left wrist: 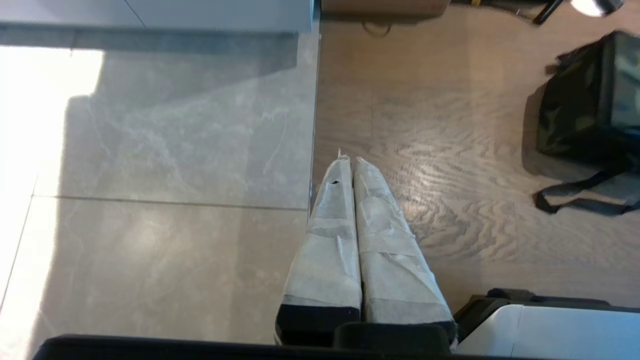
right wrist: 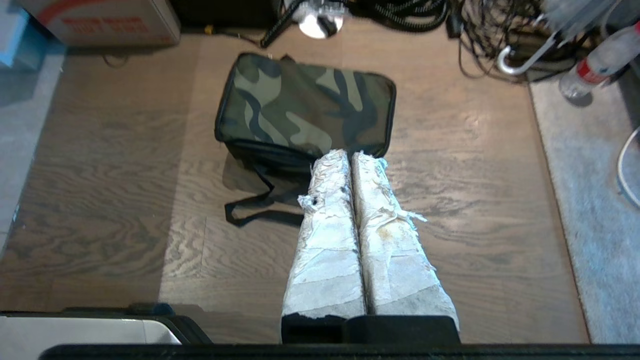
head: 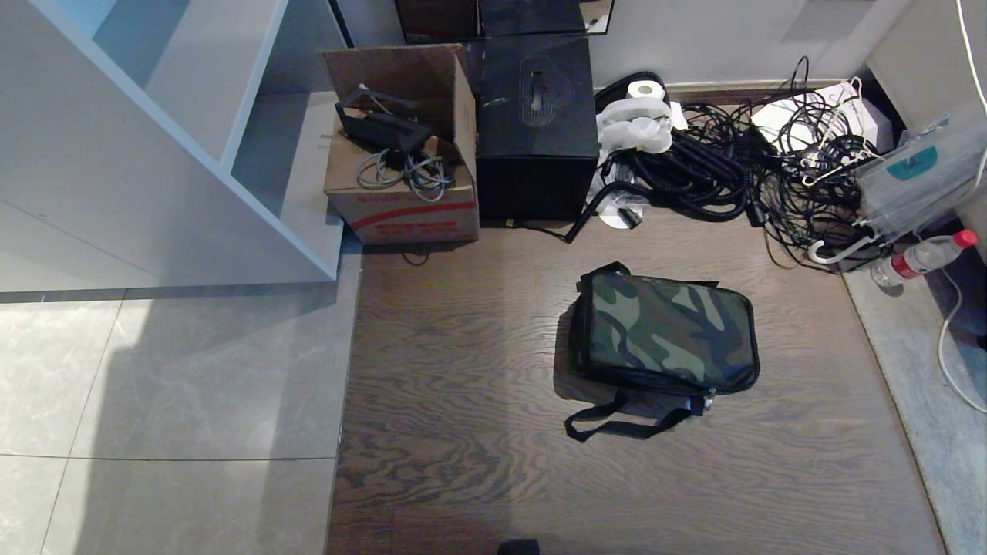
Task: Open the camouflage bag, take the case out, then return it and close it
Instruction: Open the top of the storage box
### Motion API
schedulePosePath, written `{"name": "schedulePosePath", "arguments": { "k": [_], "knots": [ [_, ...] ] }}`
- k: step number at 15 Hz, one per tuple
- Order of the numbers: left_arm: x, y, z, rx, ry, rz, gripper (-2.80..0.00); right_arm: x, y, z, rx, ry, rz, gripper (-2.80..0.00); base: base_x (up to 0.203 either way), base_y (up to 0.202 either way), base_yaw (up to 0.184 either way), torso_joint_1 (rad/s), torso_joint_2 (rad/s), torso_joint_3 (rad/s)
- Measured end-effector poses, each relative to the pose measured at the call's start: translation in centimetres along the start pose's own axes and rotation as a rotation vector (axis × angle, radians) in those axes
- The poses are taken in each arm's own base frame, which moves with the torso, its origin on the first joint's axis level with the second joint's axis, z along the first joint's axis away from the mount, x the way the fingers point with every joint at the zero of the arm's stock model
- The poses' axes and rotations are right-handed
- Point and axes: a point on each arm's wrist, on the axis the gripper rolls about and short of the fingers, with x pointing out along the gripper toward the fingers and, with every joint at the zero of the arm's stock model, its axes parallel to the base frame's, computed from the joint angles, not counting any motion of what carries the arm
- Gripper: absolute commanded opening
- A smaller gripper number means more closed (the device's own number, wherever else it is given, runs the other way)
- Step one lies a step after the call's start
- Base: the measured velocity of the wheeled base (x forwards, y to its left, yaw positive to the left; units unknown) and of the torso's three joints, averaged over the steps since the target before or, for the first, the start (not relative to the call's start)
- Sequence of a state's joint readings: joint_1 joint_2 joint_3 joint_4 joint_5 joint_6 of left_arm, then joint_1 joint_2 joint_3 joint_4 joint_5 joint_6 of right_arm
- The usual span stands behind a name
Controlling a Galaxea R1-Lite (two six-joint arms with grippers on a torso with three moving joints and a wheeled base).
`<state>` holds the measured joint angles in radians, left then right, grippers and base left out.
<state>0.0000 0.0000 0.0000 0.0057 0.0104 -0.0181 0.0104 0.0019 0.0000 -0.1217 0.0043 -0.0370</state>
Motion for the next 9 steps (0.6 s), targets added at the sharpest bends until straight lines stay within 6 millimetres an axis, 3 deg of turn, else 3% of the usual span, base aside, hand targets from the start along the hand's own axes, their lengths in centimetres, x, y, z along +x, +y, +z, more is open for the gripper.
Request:
{"name": "schedulePosePath", "arguments": {
  "k": [9],
  "knots": [
    [0.00, 0.00, 0.00, 0.000, 0.000, 0.000, -2.80, 0.00, 0.00, 0.00, 0.000, 0.000, 0.000, -2.80, 0.000, 0.000, 0.000, 0.002, 0.00, -0.198]
  ]
}}
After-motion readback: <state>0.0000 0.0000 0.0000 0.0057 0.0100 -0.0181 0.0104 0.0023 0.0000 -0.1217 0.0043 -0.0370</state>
